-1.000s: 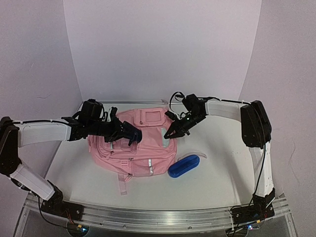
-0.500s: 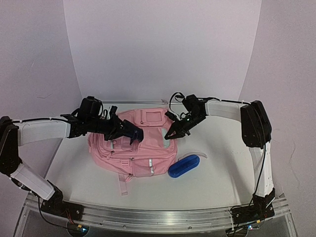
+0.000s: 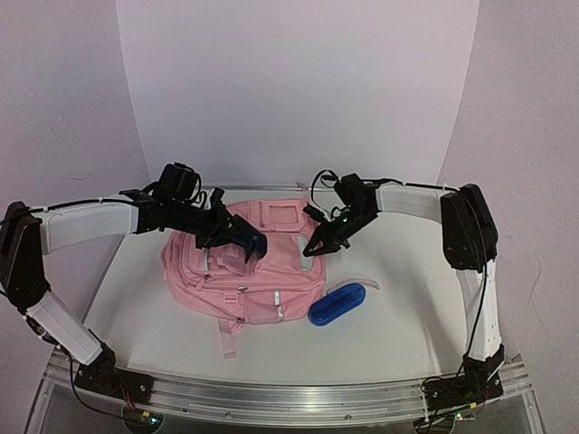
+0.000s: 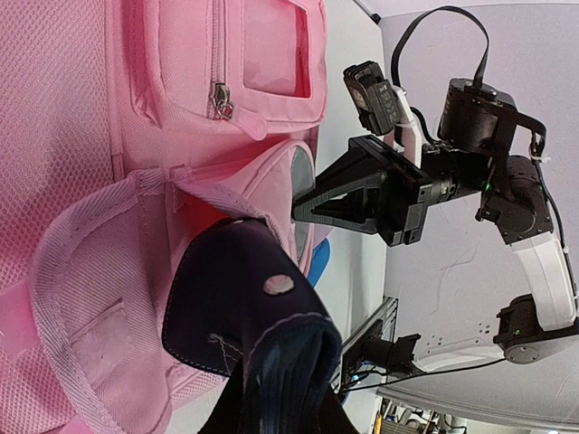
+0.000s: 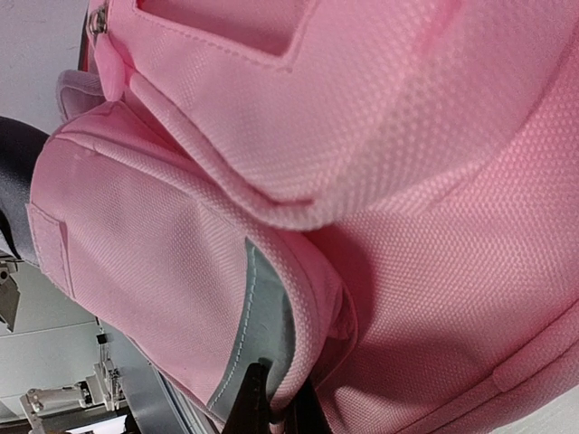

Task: Pack the student bag
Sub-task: Place the personal item in the student bag.

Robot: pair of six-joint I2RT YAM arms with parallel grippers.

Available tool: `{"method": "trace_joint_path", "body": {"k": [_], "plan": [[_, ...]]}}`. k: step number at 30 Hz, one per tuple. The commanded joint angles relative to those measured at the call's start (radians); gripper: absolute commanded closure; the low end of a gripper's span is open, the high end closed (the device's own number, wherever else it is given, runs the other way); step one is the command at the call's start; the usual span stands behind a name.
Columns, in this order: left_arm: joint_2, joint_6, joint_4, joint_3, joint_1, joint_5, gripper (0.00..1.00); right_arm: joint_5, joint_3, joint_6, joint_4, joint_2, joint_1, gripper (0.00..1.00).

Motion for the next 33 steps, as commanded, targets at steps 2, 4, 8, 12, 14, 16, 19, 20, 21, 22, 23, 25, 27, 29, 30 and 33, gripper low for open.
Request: {"method": "trace_joint_path", "body": {"k": [2,4,8,12,14,16,19,20,21,22,23,25,27,29,30,33], "plan": [[-0.051,-0.059,0.236,0.028,-0.055,0.171,1.00,0.024,-0.011,-0.044,-0.019,-0.003,0.042,1.00],[-0.074,-0.072,0.239,0.033,-0.051,0.165,1.00,0.024,-0.010,-0.043,-0.019,-0.001,0.042,1.00],[-0.112,-0.081,0.222,-0.003,-0.045,0.147,1.00,0.018,-0.006,-0.044,-0.020,0.004,0.042,1.00],[-0.153,-0.171,0.381,-0.178,-0.003,0.150,1.00,0.011,0.007,-0.043,-0.021,0.012,0.042,1.00],[-0.173,-0.173,0.387,-0.233,0.015,0.123,1.00,0.008,0.012,-0.044,-0.022,0.013,0.042,1.00],[-0.184,-0.132,0.304,-0.245,0.019,0.066,1.00,0.002,0.011,-0.045,-0.022,0.012,0.042,1.00],[-0.155,-0.068,0.138,-0.223,0.020,-0.012,1.00,-0.011,0.004,-0.052,-0.021,0.008,0.042,1.00],[-0.132,-0.052,0.093,-0.212,0.021,-0.030,1.00,-0.017,0.001,-0.056,-0.021,0.007,0.043,1.00],[-0.105,-0.050,0.069,-0.208,0.021,-0.041,1.00,-0.023,-0.001,-0.060,-0.021,0.007,0.042,1.00],[-0.077,-0.055,0.062,-0.207,0.021,-0.040,1.00,-0.029,-0.002,-0.062,-0.022,0.007,0.042,1.00],[-0.050,-0.058,0.055,-0.204,0.022,-0.034,1.00,-0.033,0.000,-0.061,-0.023,0.007,0.043,1.00],[-0.002,-0.063,0.041,-0.194,0.022,-0.033,1.00,-0.035,0.004,-0.085,-0.024,0.010,0.044,1.00],[0.029,-0.061,0.079,-0.184,0.022,0.002,1.00,-0.033,0.007,-0.100,-0.026,0.013,0.045,1.00],[0.043,-0.056,0.166,-0.163,0.017,0.072,1.00,-0.027,0.002,-0.110,-0.027,0.010,0.048,1.00],[0.043,-0.046,0.190,-0.141,0.013,0.098,1.00,-0.024,0.000,-0.114,-0.028,0.008,0.049,1.00],[0.032,0.025,0.133,-0.026,-0.010,0.148,1.00,-0.019,-0.004,-0.121,-0.029,0.007,0.051,1.00]]}}
